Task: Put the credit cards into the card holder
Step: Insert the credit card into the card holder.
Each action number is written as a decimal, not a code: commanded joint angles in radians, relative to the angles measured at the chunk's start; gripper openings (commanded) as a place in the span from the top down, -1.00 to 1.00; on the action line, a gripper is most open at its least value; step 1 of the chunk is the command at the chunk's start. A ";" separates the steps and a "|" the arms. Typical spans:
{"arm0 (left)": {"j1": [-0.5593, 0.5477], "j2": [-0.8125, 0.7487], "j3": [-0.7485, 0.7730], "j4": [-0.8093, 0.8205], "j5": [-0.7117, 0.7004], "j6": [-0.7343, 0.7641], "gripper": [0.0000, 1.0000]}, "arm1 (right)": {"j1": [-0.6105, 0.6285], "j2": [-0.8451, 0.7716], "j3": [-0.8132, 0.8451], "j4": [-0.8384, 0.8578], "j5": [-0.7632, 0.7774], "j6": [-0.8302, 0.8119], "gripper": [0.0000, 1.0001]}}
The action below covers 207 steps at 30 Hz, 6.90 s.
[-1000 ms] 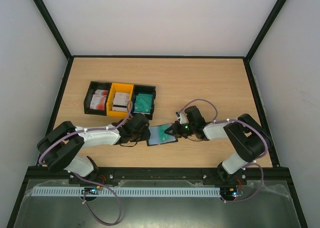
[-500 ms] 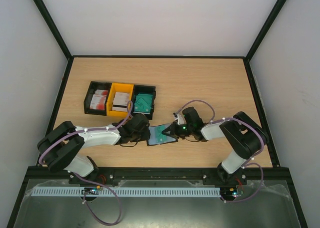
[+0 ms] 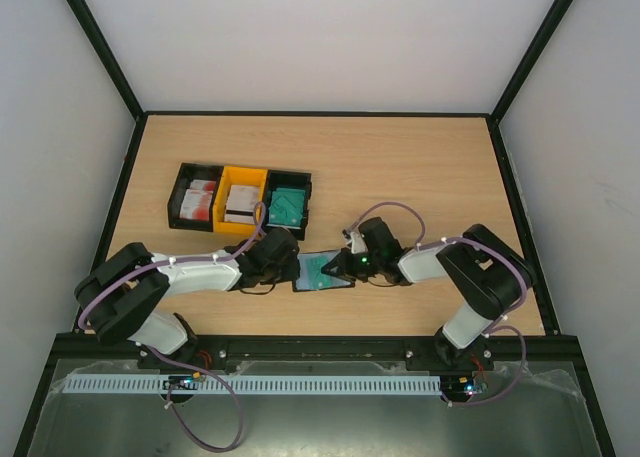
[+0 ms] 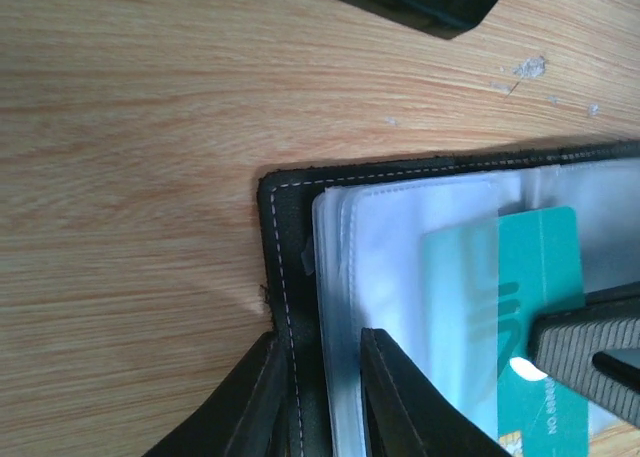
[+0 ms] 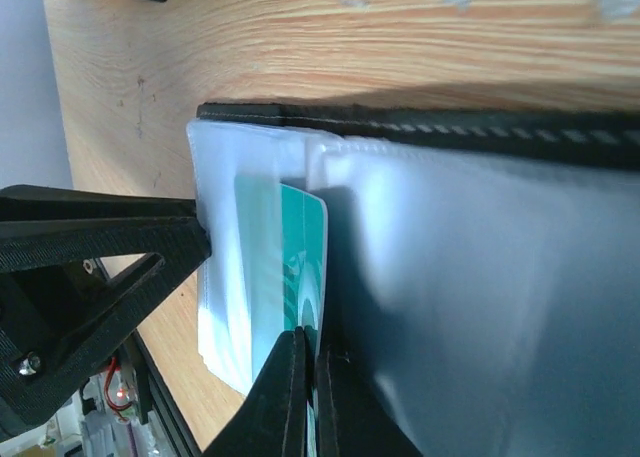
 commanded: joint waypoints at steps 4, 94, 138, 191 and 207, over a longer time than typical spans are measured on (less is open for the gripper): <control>-0.006 0.026 -0.040 -0.012 -0.007 -0.006 0.66 | 0.086 0.077 0.011 0.076 0.064 0.100 0.94; -0.065 -0.037 -0.033 -0.078 0.002 0.000 0.76 | 0.118 -0.131 -0.189 0.114 0.308 0.194 0.96; -0.080 -0.029 -0.058 -0.055 -0.018 -0.020 0.77 | 0.184 0.033 -0.056 0.104 0.201 0.198 0.80; -0.069 -0.144 0.018 -0.104 -0.088 0.042 0.57 | 0.196 -0.357 0.210 -0.732 0.818 -0.035 0.15; 0.233 -0.311 0.225 -0.321 -0.126 0.213 -0.31 | 0.196 -0.272 0.405 -0.733 0.803 -0.192 -0.05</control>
